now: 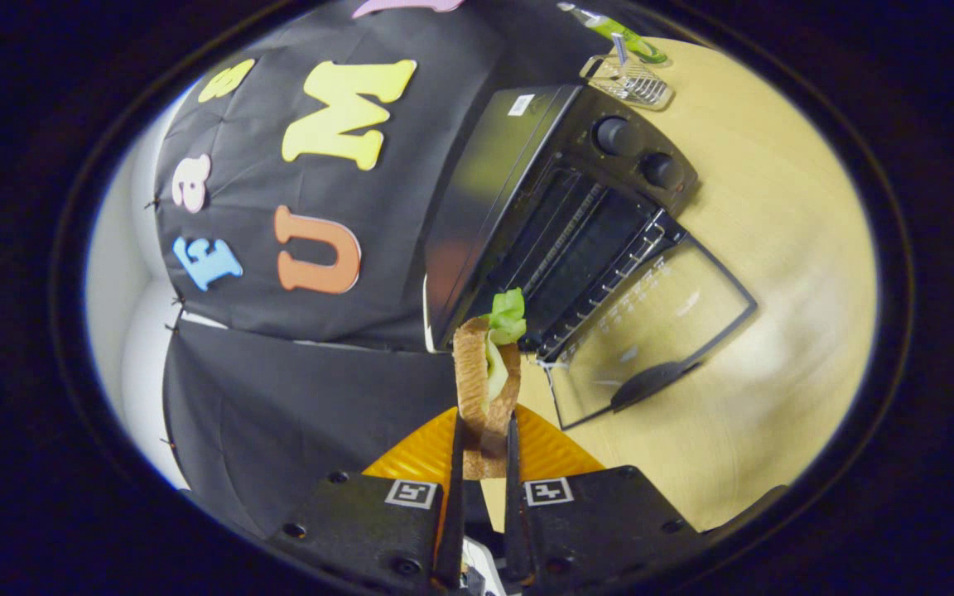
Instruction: Open the toaster oven, put the food inside, and close the toaster oven door.
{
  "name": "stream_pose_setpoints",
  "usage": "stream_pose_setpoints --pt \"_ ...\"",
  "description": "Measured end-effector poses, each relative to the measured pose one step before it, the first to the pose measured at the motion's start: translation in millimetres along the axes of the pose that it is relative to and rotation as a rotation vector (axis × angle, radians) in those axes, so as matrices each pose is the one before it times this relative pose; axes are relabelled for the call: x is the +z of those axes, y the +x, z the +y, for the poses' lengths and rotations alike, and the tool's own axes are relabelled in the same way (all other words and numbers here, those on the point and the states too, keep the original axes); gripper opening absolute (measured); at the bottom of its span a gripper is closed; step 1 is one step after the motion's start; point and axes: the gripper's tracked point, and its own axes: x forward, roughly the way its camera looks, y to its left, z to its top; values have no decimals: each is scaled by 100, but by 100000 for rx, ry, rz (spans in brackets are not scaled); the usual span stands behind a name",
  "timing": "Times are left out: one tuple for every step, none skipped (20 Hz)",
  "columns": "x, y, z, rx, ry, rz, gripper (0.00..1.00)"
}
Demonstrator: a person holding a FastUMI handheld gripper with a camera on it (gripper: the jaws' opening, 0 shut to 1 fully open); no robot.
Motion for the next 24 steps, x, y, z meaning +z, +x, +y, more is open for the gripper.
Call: stream_pose_setpoints --pt "1168 1101 -637 -149 1638 -3456 25" --pt "1029 1017 -556 -254 1525 -2647 25" --pt "851 706 -544 152 1186 -2015 25" --pt "904 1286 -416 822 863 -2184 25" --pt "802 1087 -378 1221 1054 -1629 25" --pt "431 972 -220 1080 935 -1669 25" --pt "487 912 -166 1110 903 -1822 25" --pt "451 749 -215 972 1234 -1635 25" --pt "588 779 -193 1482 1463 -1910 25" --pt "708 870 -229 1184 2128 -2215 25" --pt "531 832 -239 722 1448 -1516 25" --pt "324 709 -115 522 869 -1600 25" --pt "255 685 -234 -74 -111 -1178 25" --pt "45 569 -102 319 -717 -803 25" --pt "-30 452 -98 110 -388 -567 25" --pt "97 507 85 1130 96 -1322 25" --pt "21 294 -117 225 75 -144 25" --pt "125 50 -179 -717 556 -985 25" --pt "21 185 -207 -1193 -219 -352 26" --pt "-58 34 -145 -1172 -748 -876 27" --pt "-190 41 -174 -2177 -1947 70 29" --pt "-170 -161 -281 -2813 -1467 -299 35" --pt "-122 65 -152 -2173 -1574 -432 42" --pt "-215 81 132 -1456 -1914 361 50"
